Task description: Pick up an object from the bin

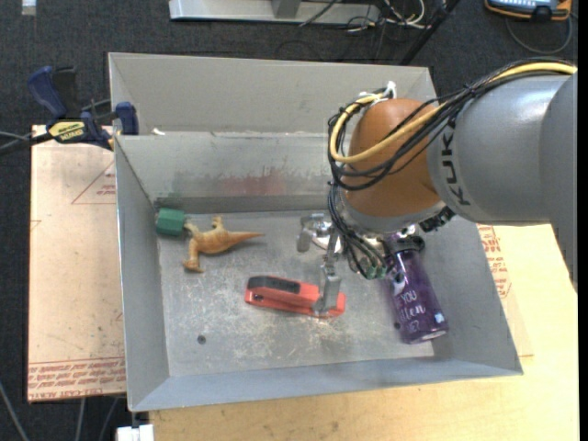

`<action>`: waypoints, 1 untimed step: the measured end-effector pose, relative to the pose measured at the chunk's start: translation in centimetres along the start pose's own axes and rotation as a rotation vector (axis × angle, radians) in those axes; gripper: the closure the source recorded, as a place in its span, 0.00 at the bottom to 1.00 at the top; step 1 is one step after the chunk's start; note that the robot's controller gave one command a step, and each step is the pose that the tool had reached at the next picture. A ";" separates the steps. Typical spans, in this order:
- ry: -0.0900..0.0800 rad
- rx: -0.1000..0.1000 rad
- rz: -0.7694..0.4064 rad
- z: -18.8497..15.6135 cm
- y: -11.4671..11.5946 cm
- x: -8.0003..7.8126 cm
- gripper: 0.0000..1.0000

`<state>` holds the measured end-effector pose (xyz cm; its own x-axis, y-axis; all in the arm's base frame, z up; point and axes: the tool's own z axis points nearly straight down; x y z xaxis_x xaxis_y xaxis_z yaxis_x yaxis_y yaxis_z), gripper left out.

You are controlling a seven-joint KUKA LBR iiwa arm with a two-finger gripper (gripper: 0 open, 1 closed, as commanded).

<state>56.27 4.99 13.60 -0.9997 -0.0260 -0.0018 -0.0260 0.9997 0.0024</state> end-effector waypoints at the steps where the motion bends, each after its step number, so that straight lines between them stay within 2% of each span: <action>1: 0.002 0.000 0.091 4.5 -0.4 0.5 0.00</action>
Offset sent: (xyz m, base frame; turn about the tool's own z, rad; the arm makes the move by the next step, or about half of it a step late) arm -0.0031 -0.0037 -0.0660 0.1073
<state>55.82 4.63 9.12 -0.9979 0.0653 0.0009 0.0653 0.9979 0.0026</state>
